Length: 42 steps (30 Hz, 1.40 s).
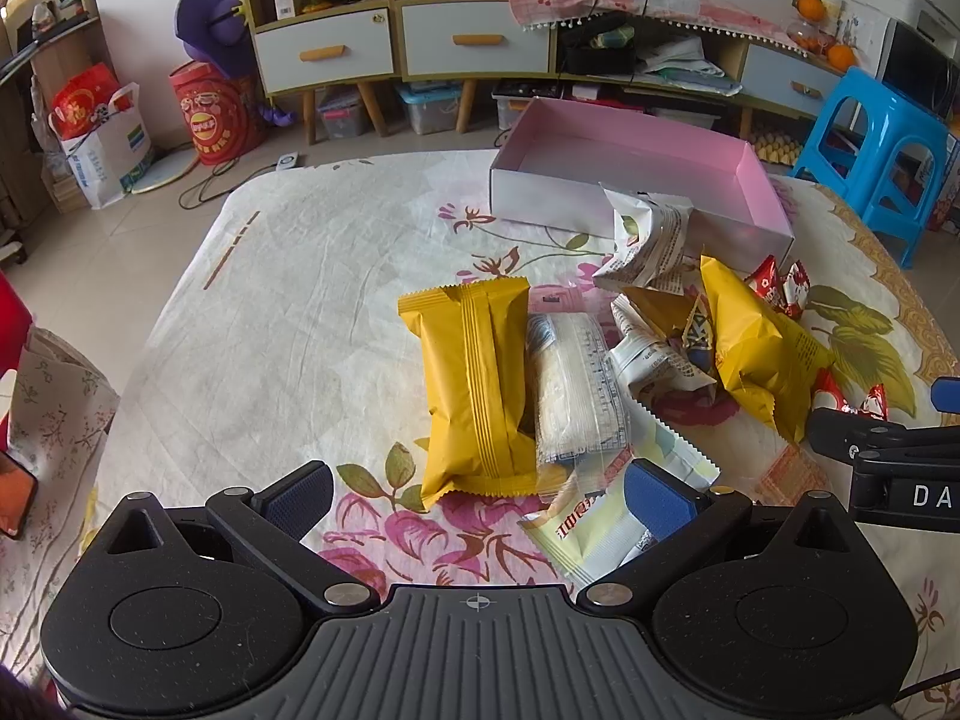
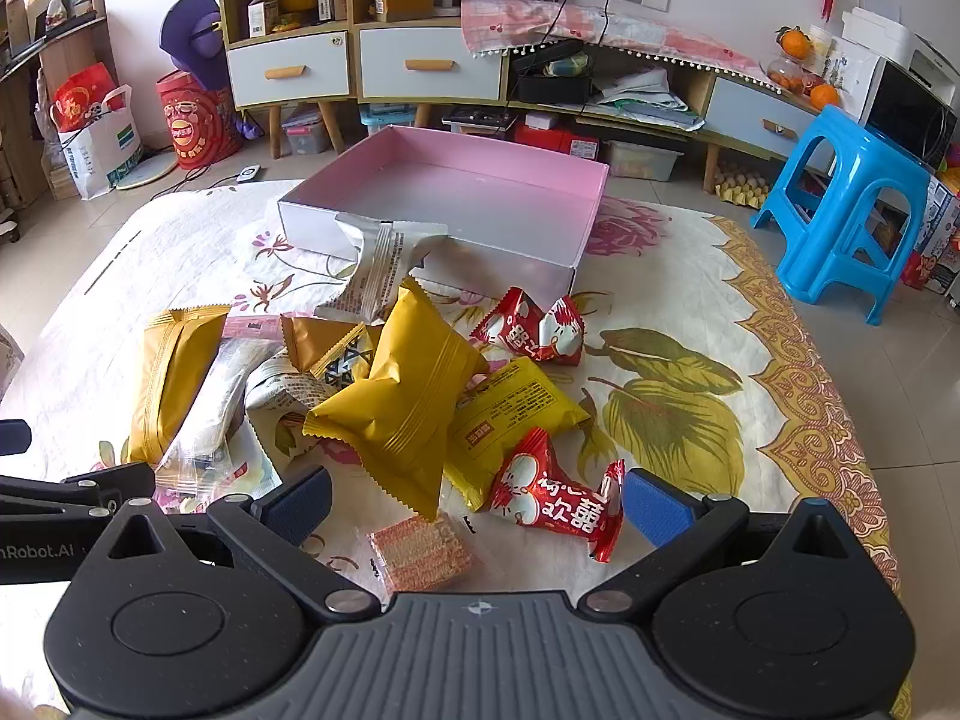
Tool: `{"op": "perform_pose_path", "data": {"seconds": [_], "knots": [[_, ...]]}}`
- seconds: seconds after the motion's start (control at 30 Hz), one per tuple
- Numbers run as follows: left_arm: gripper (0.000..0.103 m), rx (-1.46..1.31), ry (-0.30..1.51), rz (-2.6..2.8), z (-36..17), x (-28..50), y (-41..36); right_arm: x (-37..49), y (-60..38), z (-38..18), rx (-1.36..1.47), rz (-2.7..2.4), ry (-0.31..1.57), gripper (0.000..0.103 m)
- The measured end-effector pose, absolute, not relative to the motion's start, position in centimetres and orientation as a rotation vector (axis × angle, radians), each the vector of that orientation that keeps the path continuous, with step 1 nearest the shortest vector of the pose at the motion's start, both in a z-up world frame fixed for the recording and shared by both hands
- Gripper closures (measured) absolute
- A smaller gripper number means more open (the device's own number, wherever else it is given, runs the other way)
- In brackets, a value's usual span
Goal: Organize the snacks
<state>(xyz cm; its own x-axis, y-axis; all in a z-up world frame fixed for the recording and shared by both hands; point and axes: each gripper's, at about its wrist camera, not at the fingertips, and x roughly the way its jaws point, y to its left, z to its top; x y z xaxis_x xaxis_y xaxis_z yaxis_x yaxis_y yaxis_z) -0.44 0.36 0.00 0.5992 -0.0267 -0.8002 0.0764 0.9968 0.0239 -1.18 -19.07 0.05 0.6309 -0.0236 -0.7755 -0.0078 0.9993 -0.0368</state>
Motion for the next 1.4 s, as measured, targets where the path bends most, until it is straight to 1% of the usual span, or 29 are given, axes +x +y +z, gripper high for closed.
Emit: {"op": "perform_pose_path", "data": {"seconds": [0.33, 0.57, 0.63, 0.73, 0.83, 0.9, 1.0, 1.07, 1.13, 1.23, 1.27, 1.3, 1.33, 1.4], "knots": [[0.000, 0.063, 0.948, -0.083, -0.3, 0.1, 0.6, -0.8, -19.3, -0.1, -0.058, -0.025, 0.894, 0.008], [0.000, 0.037, 0.963, -0.154, -0.2, 2.3, 2.2, 1.0, -20.7, 1.2, -0.090, -0.037, 0.884, 0.008], [0.000, -0.001, 0.981, -0.178, -0.4, 3.3, 2.9, 1.8, -21.5, 1.4, -0.036, -0.004, 0.903, 0.008], [0.000, -0.081, 1.010, -0.188, -0.9, 4.8, 4.0, 3.4, -23.1, 1.0, 0.117, 0.066, 0.966, 0.010], [0.002, -0.167, 1.045, -0.191, -1.5, 6.1, 5.0, 4.7, -24.4, 0.3, 0.280, 0.130, 1.009, 0.014], [0.002, -0.205, 1.053, -0.196, -1.9, 6.7, 5.4, 5.5, -24.8, -0.3, 0.380, 0.165, 1.033, 0.018], [0.005, -0.232, 1.054, -0.195, -2.2, 7.3, 5.6, 6.5, -25.1, -1.1, 0.484, 0.193, 1.065, 0.021], [0.009, -0.260, 1.061, -0.203, -2.6, 7.8, 5.9, 7.0, -25.0, -1.6, 0.526, 0.197, 1.083, 0.021], [0.018, -0.293, 1.071, -0.196, -3.1, 8.2, 6.1, 7.5, -25.0, -2.1, 0.556, 0.196, 1.104, 0.023], [0.028, -0.325, 1.089, -0.197, -3.9, 8.7, 6.2, 7.9, -25.0, -2.9, 0.612, 0.191, 1.147, 0.029], [0.029, -0.332, 1.094, -0.198, -4.1, 8.8, 6.2, 8.0, -25.1, -3.2, 0.635, 0.191, 1.162, 0.033], [0.033, -0.340, 1.095, -0.196, -4.3, 8.9, 6.2, 8.1, -25.3, -3.5, 0.658, 0.194, 1.171, 0.036], [0.036, -0.348, 1.095, -0.193, -4.4, 9.0, 6.3, 8.1, -25.4, -3.7, 0.678, 0.195, 1.176, 0.036], [0.037, -0.356, 1.094, -0.187, -4.6, 9.1, 6.4, 8.1, -25.3, -3.6, 0.695, 0.198, 1.170, 0.038]]}}
